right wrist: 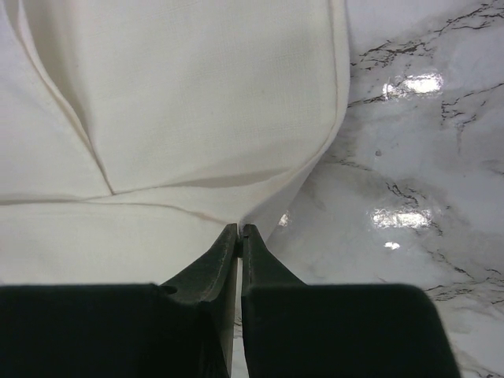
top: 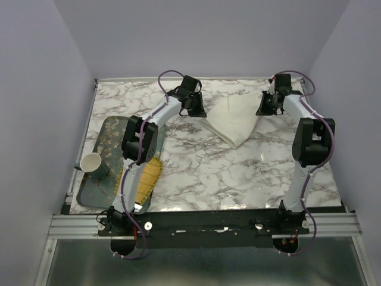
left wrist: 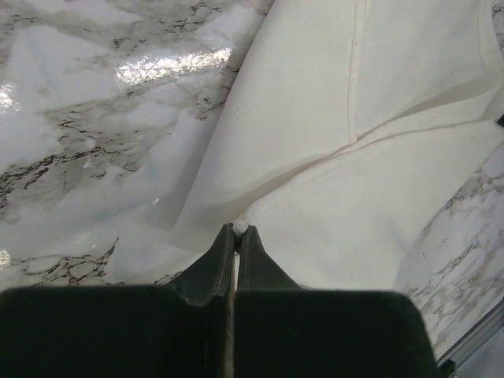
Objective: Fold the napkin, place the utensils inside, and roll it up
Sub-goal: Fold the napkin
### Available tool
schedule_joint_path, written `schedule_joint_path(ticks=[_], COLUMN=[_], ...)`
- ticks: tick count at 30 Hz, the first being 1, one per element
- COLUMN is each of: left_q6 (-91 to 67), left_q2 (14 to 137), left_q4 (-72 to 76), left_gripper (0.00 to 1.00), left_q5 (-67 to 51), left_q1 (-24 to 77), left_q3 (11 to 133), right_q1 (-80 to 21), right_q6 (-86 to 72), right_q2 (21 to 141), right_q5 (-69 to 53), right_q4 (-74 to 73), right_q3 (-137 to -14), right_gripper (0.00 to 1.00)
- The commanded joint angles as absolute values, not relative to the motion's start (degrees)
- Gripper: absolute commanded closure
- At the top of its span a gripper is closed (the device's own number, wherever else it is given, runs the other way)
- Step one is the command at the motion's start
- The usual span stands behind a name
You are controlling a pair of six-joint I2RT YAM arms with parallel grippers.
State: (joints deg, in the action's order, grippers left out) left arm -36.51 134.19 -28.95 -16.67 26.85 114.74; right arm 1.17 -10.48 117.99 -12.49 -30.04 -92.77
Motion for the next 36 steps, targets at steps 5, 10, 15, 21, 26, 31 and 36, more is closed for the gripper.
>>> schedule_joint_path(ticks=[5, 10, 15, 21, 26, 31, 36], left_q6=[-35.42, -35.68, -35.6, -35.6, -35.68, -35.95, -35.86], left_q2=[132.02, 133.06, 132.71, 133.42, 133.86, 133.86, 132.81], left_q4=[-28.22, -28.48, -27.69, -27.6, -27.6, -27.86, -27.77], left_gripper=[1.0, 1.0, 1.0, 1.0, 1.0, 0.87, 0.7], left_q5=[-13.45, -14.33, -13.71, -14.15, -14.76, -15.47, -15.38], left_q1=[26.19, 25.84, 25.58, 25.49, 25.4, 25.4, 25.4], left_q3=[113.39, 113.29, 112.32, 112.24, 112.94, 113.47, 113.2], right_q1=[0.79, 0.79, 0.79, 0.79, 0.79, 0.79, 0.44], right_q6=[-10.28, -10.37, -9.32, -8.35, -9.14, -9.84, -10.19], right_q2=[120.23, 121.81, 124.09, 124.89, 121.74, 116.73, 112.25], right_q5=[-13.1, -12.57, -11.17, -10.72, -9.67, -9.84, -11.68], right_q4=[-31.38, -31.64, -32.43, -33.49, -37.52, -37.88, -37.88], right_q3=[-95.89, -97.12, -98.96, -100.55, -100.64, -96.6, -92.12], right_gripper=[0.85, 0.78, 0.7, 0.65, 0.56, 0.51, 0.43])
